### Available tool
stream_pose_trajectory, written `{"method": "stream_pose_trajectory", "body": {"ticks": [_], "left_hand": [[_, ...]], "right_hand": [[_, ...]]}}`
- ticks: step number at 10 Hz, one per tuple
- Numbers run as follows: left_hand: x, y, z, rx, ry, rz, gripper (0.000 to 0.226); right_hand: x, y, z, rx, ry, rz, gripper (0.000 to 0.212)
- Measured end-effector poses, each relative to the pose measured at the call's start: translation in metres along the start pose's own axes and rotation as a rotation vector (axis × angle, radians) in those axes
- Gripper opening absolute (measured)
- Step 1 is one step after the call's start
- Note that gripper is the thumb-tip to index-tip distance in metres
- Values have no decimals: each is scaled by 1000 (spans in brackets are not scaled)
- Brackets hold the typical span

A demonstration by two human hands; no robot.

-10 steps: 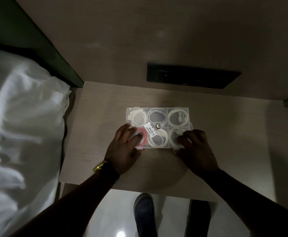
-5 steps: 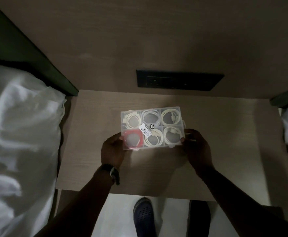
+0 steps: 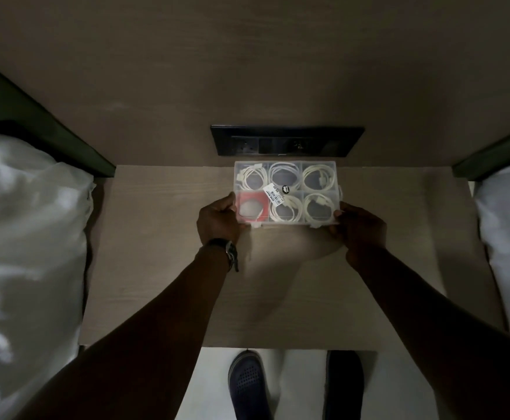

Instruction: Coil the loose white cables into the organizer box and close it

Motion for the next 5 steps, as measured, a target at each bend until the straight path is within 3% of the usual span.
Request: {"method": "stream_pose_trajectory", "body": {"ticks": [3, 4, 5], "left_hand": [[-15, -1, -10, 20, -83, 187, 30], [-45, 3, -15, 78, -134, 280, 39], [-105, 14, -36, 66, -303, 320, 44]], "right_hand": [[-2, 5, 12, 25, 32, -64, 24], [22, -1, -9, 24, 154, -351, 36], [67, 13, -59, 61, 315, -454, 32]]}}
Point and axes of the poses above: each hand's wrist, its own z-axis towards the middle knuckle, its own y-axis out of the back of the hand, x = y × z, the point moved 8 cm from there along z, towards the middle knuckle, and after that the axes turned 10 degrees about -y, right-handed, at the moved point
